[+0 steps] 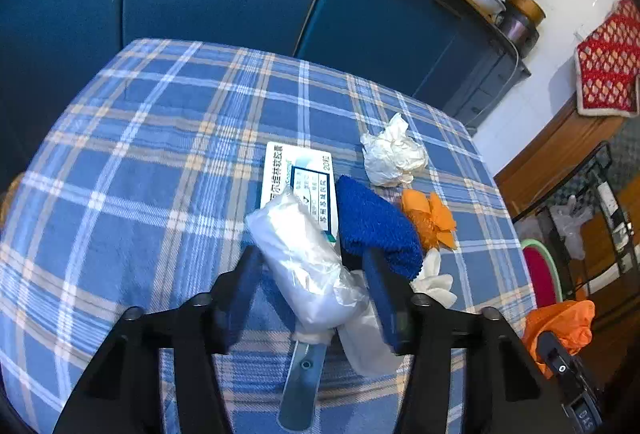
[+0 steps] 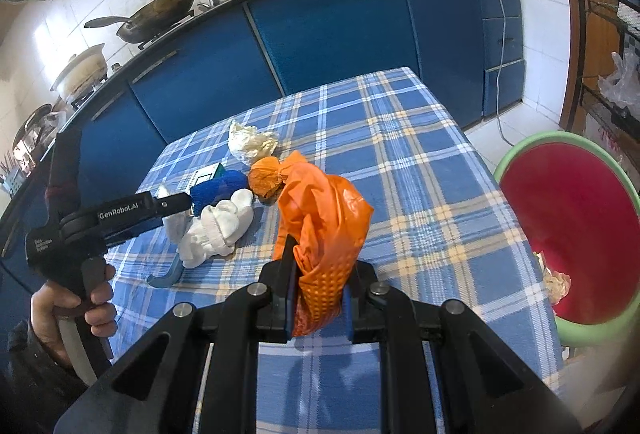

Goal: Collect trash
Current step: 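Carry the plastic bag and orange mesh bag over the red bucket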

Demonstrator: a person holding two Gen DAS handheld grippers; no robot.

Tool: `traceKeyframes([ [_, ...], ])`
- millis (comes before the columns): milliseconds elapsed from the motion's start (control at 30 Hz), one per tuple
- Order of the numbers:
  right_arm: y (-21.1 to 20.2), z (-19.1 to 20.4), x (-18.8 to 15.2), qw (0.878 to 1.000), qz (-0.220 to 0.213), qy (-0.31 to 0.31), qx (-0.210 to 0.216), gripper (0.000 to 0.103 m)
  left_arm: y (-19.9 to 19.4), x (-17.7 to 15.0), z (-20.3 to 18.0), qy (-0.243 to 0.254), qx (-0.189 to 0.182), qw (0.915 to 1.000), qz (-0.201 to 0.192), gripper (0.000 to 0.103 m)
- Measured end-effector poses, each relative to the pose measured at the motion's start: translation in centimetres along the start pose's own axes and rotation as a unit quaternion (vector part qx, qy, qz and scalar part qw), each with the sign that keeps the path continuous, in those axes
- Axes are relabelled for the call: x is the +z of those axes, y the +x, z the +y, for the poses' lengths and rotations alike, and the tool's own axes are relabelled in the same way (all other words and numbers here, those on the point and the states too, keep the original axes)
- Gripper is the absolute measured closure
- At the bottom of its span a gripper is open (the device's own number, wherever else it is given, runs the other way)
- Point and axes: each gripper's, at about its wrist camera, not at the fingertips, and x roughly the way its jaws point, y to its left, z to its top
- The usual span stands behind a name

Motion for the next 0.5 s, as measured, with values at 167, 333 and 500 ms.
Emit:
traceKeyframes([
  [167,0.1,0.0,-0.1,1.0,0.002,0.001,0.004,0.083,-0.9,-0.3,0.5,-0.005,-0.011,0.9999,-0.009,0.067],
  [333,-0.1,0.0,-0.1,1.0,0.0,0.0,0.008,0.083,-2.2,-0.6,0.5,0.002,-0.021,0.9996,-0.02,0.07],
  [500,-0.4,0.2,-0.1,1.0,-0.005,-0.003,0.009,0.083,-4.3,-0.8,-0.4,0.017,-0.033,0.9985,-0.04,0.07],
])
